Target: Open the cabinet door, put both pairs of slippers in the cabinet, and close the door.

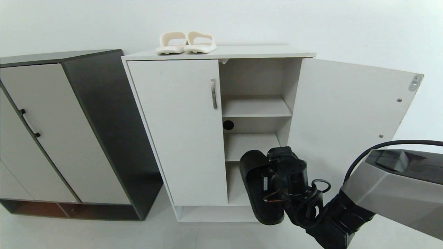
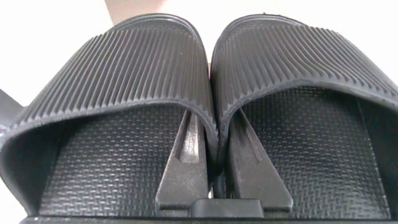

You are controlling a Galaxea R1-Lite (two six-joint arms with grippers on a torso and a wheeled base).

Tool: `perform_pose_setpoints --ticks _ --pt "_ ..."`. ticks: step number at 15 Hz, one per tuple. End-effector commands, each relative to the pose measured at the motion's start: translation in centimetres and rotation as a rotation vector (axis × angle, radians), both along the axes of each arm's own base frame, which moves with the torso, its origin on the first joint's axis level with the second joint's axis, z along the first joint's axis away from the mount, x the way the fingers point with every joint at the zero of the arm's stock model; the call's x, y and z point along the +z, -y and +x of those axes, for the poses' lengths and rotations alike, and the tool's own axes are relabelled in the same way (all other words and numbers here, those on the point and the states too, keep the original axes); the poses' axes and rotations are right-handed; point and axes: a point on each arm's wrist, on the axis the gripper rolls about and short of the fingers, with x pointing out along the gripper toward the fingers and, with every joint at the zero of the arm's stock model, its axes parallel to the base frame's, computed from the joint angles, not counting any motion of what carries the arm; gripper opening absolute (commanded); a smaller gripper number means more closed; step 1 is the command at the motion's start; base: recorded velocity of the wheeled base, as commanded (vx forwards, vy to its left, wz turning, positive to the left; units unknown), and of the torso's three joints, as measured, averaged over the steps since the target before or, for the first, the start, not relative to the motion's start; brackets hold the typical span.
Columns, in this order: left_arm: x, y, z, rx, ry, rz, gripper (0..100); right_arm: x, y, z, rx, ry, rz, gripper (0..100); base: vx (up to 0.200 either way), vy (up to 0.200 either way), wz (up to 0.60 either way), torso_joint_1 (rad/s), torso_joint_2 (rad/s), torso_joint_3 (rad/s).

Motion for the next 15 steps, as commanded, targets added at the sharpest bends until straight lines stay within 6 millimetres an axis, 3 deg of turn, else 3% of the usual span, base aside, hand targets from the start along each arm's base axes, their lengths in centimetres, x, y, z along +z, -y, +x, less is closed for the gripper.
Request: perform_pose_setpoints --ticks 1,6,13,15 --pt "0.0 0.0 0.0 0.0 -0.002 -0.001 0 -0.8 -0.3 0.1 0.005 -0.009 -0.008 0 0.0 0.0 0.0 0.0 0.0 0.0" --pt "0.0 0.0 0.0 0.0 -0.002 0.0 0 -1.7 -2.1 0.7 0.022 -0.006 0.019 0 0.0 0.0 0.0 0.0 0.0 0.0" --pt "0.0 0.0 0.0 0.0 -0.002 0.0 0 -2.0 -4.4 -1.2 0.093 -0.019 0.011 0 0.0 0.0 0.0 0.0 0.0 0.0" --pt "0.0 0.0 0.0 0.0 -0.002 0.0 0 -2.1 -5.1 -0.6 0.091 -0.009 0.041 0 0.0 0.0 0.0 0.001 0.0 -0.05"
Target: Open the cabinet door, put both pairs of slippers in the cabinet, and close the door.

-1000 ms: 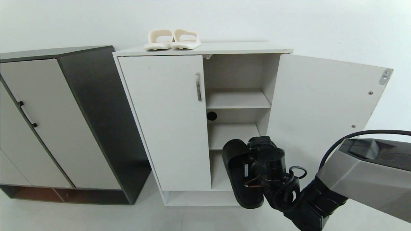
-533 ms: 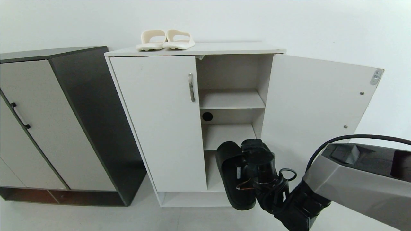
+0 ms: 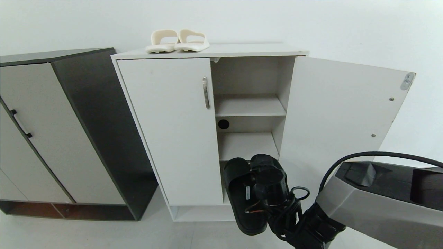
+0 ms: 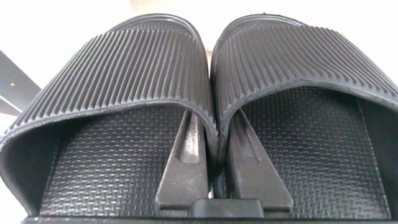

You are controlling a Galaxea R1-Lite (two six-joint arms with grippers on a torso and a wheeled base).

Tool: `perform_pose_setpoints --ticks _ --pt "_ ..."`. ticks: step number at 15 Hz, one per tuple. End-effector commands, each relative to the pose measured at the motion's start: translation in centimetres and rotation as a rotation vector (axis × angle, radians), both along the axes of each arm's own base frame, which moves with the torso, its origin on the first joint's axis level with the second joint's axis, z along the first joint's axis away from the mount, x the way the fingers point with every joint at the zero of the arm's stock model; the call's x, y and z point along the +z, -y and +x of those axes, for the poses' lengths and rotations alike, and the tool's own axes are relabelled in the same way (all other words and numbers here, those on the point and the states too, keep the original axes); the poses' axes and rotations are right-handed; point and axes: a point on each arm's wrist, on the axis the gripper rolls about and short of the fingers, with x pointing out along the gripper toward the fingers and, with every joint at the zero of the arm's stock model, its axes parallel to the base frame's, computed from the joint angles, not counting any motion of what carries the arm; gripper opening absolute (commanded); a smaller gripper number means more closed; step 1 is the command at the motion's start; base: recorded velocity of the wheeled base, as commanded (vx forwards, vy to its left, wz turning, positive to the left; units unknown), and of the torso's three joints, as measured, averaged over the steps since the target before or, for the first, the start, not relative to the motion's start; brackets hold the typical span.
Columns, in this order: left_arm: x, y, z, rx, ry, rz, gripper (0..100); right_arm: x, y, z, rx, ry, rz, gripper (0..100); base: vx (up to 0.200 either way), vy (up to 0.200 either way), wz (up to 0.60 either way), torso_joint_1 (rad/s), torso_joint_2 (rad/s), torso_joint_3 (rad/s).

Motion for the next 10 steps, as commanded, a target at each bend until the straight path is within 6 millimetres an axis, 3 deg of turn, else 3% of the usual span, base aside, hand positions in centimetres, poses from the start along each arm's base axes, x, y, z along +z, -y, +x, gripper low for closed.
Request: perform_pose_setpoints --ticks 1,6,10 --pt "0.0 0.0 0.0 0.0 -0.002 0.0 0 -0.2 -1.0 0.7 -0.004 -0.016 0.025 0 0.0 0.0 0.0 -0.002 0.0 -0.149" --pt "0.0 0.0 0.0 0.0 -0.002 0.0 0 1.8 -3.0 2.6 -0.057 -0.164 0.071 0 0.0 0.0 0.0 0.002 0.0 -0.189" --pt "0.0 0.0 0.0 0.0 -0.002 0.0 0 1.5 -3.0 2.9 -0.124 -0.147 0.049 0 0.0 0.0 0.0 0.004 0.0 -0.201"
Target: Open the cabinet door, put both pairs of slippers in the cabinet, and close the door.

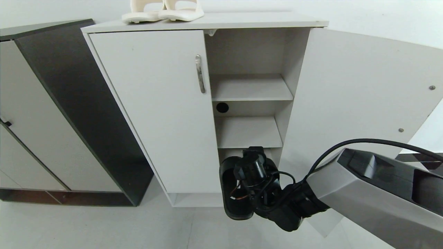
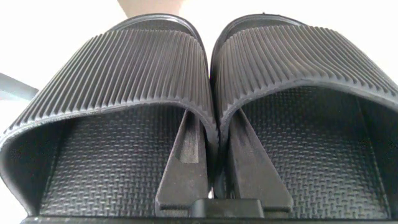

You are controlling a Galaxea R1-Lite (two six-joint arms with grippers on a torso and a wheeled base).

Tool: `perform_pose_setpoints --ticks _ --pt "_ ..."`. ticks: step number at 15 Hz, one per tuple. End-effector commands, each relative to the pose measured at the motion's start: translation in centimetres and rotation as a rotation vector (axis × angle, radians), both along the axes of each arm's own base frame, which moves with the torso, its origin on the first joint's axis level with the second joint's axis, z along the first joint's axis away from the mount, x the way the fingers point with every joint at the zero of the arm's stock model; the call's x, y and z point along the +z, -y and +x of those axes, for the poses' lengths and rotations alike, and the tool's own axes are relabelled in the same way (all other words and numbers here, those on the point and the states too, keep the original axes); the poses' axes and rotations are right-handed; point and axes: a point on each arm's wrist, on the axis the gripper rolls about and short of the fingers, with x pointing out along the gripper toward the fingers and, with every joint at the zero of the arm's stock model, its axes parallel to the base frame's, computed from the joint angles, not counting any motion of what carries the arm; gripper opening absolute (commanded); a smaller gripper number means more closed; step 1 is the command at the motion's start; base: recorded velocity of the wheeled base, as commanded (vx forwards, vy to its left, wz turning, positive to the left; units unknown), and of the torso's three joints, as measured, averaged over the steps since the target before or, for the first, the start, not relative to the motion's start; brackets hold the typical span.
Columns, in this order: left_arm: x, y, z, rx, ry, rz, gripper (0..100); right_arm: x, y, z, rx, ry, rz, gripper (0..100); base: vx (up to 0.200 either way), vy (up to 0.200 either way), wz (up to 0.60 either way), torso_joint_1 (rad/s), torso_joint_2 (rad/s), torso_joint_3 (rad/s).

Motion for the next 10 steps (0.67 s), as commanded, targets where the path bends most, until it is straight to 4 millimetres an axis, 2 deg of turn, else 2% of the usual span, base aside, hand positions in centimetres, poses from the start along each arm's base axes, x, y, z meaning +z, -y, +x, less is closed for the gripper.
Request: perform_pose_setpoints --ticks 1,4,7,10 --pt "0.0 0.0 0.0 0.0 -0.001 0.0 0 -0.1 -0.2 0.1 -0.01 0.013 -0.008 0 0.0 0.0 0.0 0.002 0.0 -0.203" --pt "0.0 0.0 0.0 0.0 -0.001 0.0 0 -0.8 -0.1 0.8 -0.059 0.077 -0.044 0 0.0 0.0 0.0 0.004 0.0 -0.199" --pt "0.0 0.0 0.0 0.0 -0.001 0.0 0 0.0 0.3 0.8 -0.055 0.199 -0.055 0 0.0 0.0 0.0 0.002 0.0 -0.181" --pt "0.0 0.0 0.0 0.0 -0.001 0.0 0 0.8 0.6 0.7 -0.055 0.273 -0.05 0 0.0 0.0 0.0 0.002 0.0 -0.028"
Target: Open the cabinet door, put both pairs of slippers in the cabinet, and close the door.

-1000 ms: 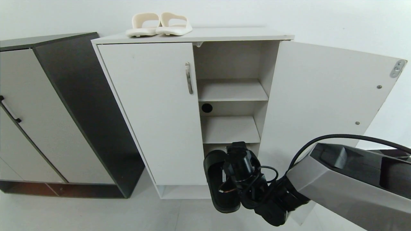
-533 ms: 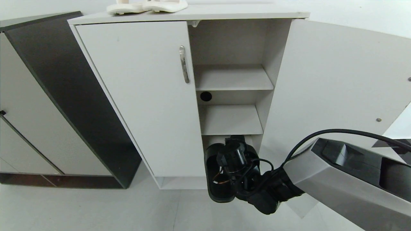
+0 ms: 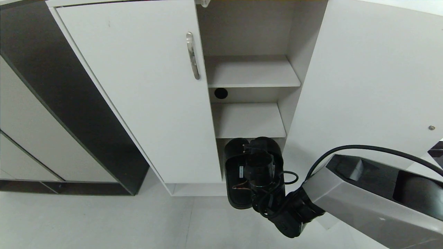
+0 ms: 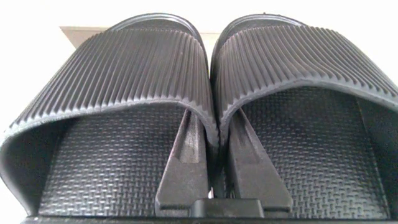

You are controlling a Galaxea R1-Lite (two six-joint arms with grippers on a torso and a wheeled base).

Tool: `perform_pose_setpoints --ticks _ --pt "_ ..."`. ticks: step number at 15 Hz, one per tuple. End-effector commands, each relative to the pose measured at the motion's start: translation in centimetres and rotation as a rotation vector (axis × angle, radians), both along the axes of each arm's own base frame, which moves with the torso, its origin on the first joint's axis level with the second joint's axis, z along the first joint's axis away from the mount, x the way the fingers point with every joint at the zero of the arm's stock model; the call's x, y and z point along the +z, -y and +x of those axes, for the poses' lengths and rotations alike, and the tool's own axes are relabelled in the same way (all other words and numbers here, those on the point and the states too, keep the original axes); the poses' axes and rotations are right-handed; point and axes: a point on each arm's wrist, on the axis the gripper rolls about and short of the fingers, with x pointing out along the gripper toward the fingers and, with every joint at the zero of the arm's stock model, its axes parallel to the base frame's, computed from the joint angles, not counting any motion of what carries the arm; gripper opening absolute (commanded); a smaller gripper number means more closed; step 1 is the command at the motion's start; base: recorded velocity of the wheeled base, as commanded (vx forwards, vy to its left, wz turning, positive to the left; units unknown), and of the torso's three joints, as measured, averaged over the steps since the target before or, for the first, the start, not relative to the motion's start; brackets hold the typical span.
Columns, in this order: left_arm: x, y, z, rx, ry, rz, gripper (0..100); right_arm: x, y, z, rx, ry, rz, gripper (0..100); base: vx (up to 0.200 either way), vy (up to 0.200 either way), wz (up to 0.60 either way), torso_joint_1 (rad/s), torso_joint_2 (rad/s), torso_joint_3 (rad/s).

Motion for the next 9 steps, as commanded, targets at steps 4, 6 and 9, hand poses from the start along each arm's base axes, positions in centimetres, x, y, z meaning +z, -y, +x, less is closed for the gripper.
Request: perform_pose_setpoints --ticks 4,6,9 --pt "0.0 0.0 0.01 0.0 -0.001 0.0 0 -0.17 0.4 0.15 -0.007 -0.003 -0.01 0 0.0 0.0 0.0 0.0 0.0 0.0" --pt "0.0 0.0 0.01 0.0 -0.001 0.001 0 -0.2 0.38 0.17 -0.007 -0.003 -0.01 0 0.0 0.0 0.0 0.0 0.0 0.0" --pt "0.0 0.0 0.01 0.0 -0.001 0.001 0 0.01 0.36 0.19 -0.008 0.001 -0.005 0 0.2 0.0 0.0 -0.002 0.0 0.002"
